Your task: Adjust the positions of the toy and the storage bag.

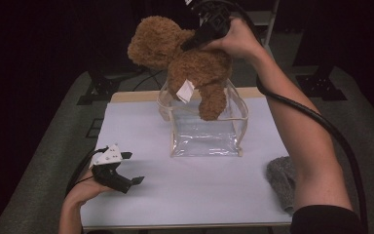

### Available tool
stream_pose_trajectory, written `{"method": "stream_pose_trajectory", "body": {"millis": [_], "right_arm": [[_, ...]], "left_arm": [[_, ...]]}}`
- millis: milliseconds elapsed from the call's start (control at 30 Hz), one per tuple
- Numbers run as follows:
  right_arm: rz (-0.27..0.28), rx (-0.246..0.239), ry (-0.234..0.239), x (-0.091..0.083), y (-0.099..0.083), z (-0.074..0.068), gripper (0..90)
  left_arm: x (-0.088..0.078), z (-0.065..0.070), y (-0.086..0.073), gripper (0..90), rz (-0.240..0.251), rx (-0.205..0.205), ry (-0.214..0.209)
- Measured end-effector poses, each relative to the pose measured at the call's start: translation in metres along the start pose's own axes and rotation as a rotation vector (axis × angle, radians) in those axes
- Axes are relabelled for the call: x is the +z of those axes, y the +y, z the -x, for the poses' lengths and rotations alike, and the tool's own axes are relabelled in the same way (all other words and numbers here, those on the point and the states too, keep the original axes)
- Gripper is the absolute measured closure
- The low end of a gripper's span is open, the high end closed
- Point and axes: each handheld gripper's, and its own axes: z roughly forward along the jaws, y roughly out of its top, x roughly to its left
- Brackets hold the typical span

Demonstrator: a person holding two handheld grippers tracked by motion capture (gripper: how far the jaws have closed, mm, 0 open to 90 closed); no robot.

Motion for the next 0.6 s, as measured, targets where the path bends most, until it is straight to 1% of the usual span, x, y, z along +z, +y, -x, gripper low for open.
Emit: {"method": "stream_pose_trajectory", "body": {"millis": [167, 200, 367, 533, 600], "right_arm": [[0.002, 0.004, -0.017, -0.004, 0.002, 0.005, 65.0], [0.004, 0.007, -0.026, -0.005, 0.003, 0.008, 65.0], [0.003, 0.013, -0.038, -0.005, 0.005, 0.014, 65.0], [0.005, 0.015, -0.044, -0.003, 0.005, 0.016, 64.9], [-0.007, 0.009, -0.043, 0.001, 0.004, 0.016, 65.0]], "left_arm": [[0.001, 0.0, 0.0, 3.1, -0.002, 0.0, -0.003], [0.001, 0.001, 0.0, 3.1, -0.001, 0.003, -0.006], [0.0, 0.0, 0.0, 3.1, -0.002, 0.002, -0.005], [0.0, 0.0, -0.001, 3.1, -0.003, -0.003, -0.005], [0.0, 0.0, -0.001, 3.1, -0.002, -0.002, -0.006]]}}
